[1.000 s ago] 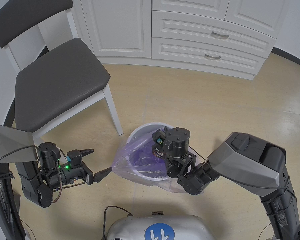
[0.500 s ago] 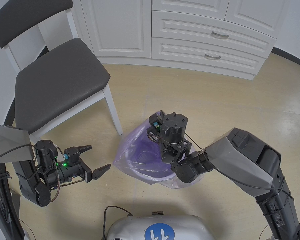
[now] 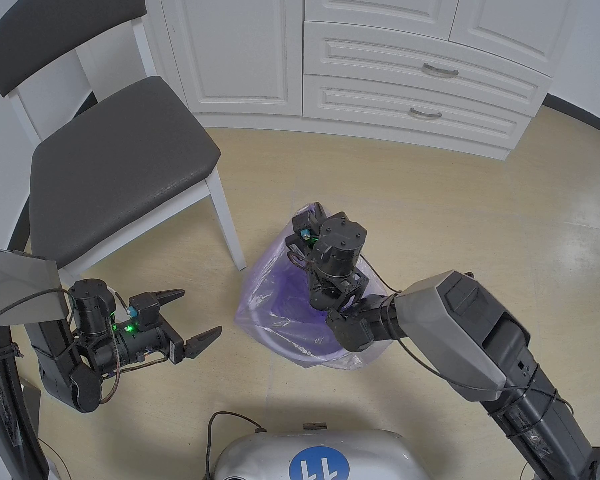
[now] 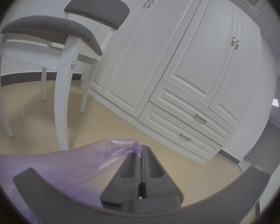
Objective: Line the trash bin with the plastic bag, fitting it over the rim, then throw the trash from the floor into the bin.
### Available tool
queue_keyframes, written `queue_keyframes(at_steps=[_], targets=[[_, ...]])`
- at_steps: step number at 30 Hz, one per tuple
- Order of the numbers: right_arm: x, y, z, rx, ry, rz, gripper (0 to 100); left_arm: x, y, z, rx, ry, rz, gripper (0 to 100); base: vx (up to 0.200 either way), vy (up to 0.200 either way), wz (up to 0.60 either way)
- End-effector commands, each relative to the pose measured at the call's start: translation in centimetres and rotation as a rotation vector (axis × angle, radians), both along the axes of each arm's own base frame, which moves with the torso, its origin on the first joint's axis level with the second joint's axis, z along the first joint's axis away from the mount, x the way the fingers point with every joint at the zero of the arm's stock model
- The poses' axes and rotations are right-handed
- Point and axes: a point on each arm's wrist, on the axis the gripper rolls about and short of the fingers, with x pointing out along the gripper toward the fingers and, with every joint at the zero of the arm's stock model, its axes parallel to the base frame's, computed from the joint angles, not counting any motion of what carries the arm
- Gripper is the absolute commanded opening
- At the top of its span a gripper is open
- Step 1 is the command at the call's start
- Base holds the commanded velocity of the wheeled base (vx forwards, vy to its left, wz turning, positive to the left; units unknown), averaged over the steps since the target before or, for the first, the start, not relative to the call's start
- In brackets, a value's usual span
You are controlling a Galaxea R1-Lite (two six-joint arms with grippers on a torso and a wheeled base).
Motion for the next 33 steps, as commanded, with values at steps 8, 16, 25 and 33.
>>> queue_keyframes(at_steps=[8, 16, 25, 33], targets=[[0.6, 0.2, -1.6, 0.003, -0.017, 0.018, 100, 0.1, -0.1, 0.0, 0.001, -0.001, -0.002, 100, 0.0, 0.0, 0.0], [-0.3, 0.6, 1.9, 0.044, -0.072, 0.033, 100, 0.0, 0.0, 0.0, 0.003, -0.002, -0.002, 100, 0.0, 0.0, 0.0], [-4.8, -2.9, 4.6, -0.122, 0.225, 0.056, 100, -0.1, -0.1, 0.0, 0.004, -0.002, -0.004, 100, 0.0, 0.0, 0.0], [-8.3, -4.7, 7.4, -0.047, 0.382, 0.145, 100, -0.3, -0.3, -0.1, 0.009, 0.001, -0.013, 100, 0.0, 0.0, 0.0]])
